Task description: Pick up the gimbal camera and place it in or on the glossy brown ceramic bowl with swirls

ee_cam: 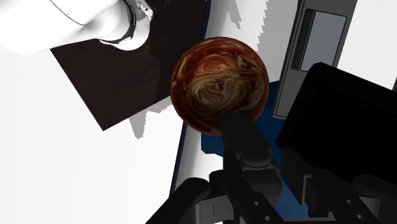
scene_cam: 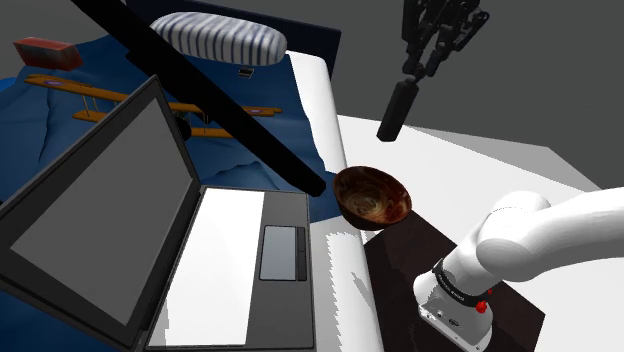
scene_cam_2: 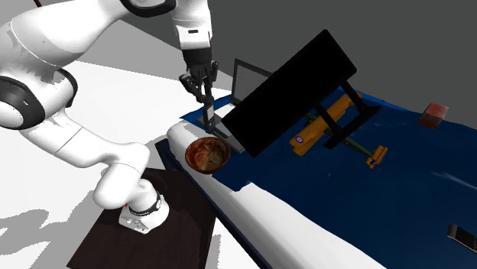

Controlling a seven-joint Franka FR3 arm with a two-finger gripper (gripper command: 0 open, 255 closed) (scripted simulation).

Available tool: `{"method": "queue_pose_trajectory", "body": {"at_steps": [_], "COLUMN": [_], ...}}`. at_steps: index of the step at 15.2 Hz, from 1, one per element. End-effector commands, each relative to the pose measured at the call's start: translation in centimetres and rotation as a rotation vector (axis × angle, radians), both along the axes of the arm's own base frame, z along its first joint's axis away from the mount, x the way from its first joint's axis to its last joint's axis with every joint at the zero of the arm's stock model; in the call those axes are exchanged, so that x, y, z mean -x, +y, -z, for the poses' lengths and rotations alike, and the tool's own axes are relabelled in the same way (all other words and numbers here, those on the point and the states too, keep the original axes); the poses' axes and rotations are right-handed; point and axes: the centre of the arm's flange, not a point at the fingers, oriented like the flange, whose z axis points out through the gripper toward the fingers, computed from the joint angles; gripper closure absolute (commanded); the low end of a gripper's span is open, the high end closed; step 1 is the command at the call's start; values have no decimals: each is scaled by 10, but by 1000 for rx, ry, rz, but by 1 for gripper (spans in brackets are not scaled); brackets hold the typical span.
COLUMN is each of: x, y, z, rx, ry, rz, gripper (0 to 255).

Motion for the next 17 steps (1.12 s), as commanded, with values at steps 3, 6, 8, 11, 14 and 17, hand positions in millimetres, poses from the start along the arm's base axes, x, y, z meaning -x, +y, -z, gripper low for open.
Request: {"method": "queue_pose_trajectory", "body": {"at_steps": [3, 6, 8, 11, 14, 17], "x": [4, 4, 4, 4, 4, 4], "y": [-4, -4, -4, -4, -4, -4], "z": [18, 33, 44, 60, 76, 92], "rx": [0, 0, 0, 0, 0, 0], "ry": [1, 1, 1, 1, 1, 1], "rz": [0, 0, 0, 0, 0, 0], "gripper": [255, 255, 255, 255, 255, 255]}}
